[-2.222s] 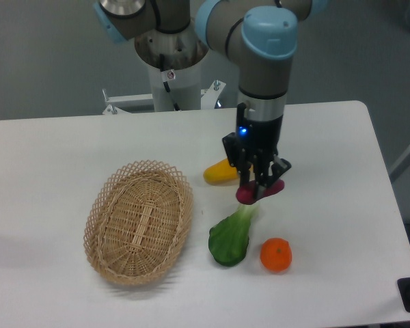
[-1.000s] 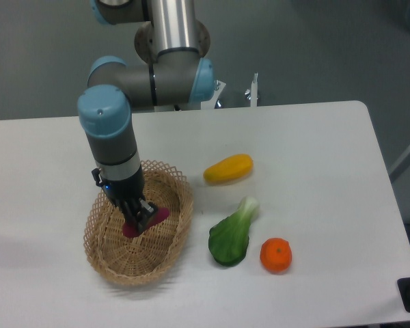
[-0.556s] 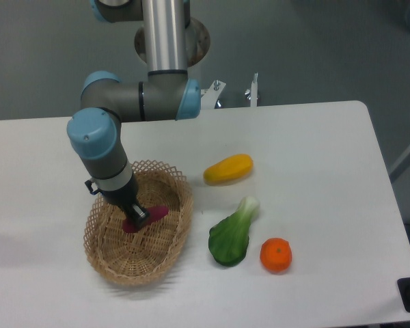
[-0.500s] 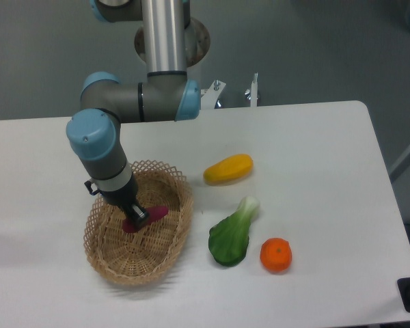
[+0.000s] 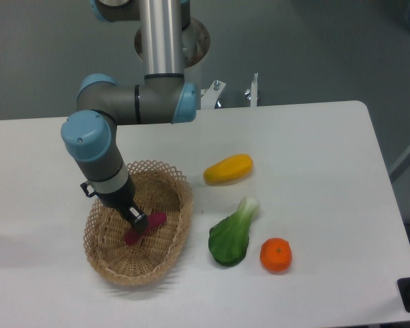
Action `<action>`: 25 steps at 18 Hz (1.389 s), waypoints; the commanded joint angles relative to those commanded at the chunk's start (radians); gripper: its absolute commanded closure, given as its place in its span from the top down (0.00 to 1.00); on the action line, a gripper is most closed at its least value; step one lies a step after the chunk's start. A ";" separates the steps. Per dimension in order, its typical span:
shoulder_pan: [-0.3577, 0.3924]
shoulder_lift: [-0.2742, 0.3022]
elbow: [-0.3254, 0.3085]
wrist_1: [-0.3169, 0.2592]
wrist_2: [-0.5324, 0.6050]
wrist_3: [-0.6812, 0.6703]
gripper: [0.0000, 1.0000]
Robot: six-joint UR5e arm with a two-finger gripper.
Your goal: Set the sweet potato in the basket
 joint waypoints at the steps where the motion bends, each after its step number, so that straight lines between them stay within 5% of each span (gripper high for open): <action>1: 0.002 0.000 0.021 0.000 0.000 -0.031 1.00; 7: 0.060 0.014 0.134 -0.008 0.002 -0.080 1.00; 11: 0.133 0.040 0.149 -0.014 0.008 -0.056 1.00; 20: 0.363 0.152 0.134 -0.215 -0.005 0.398 1.00; 25: 0.504 0.175 0.123 -0.258 -0.054 0.657 1.00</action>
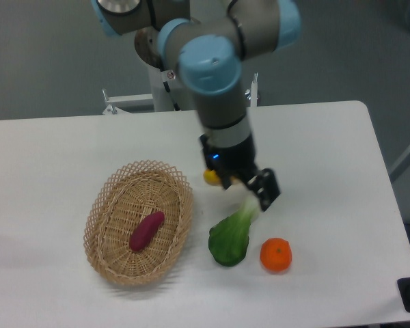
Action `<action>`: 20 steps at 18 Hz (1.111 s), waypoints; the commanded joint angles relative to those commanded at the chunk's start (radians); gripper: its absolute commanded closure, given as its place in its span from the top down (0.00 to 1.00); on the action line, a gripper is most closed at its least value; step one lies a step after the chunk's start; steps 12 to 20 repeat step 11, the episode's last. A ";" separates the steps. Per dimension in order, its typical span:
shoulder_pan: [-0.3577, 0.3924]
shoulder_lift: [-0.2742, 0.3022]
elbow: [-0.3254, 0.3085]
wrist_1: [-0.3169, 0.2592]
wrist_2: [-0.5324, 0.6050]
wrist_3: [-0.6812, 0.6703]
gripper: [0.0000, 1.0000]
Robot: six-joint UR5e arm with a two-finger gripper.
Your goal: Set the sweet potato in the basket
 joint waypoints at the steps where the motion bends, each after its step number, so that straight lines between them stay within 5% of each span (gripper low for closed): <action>1: 0.023 0.005 -0.009 0.000 -0.015 0.040 1.00; 8: 0.060 0.058 -0.061 0.002 -0.055 0.094 1.00; 20: 0.060 0.060 -0.063 0.003 -0.060 0.092 1.00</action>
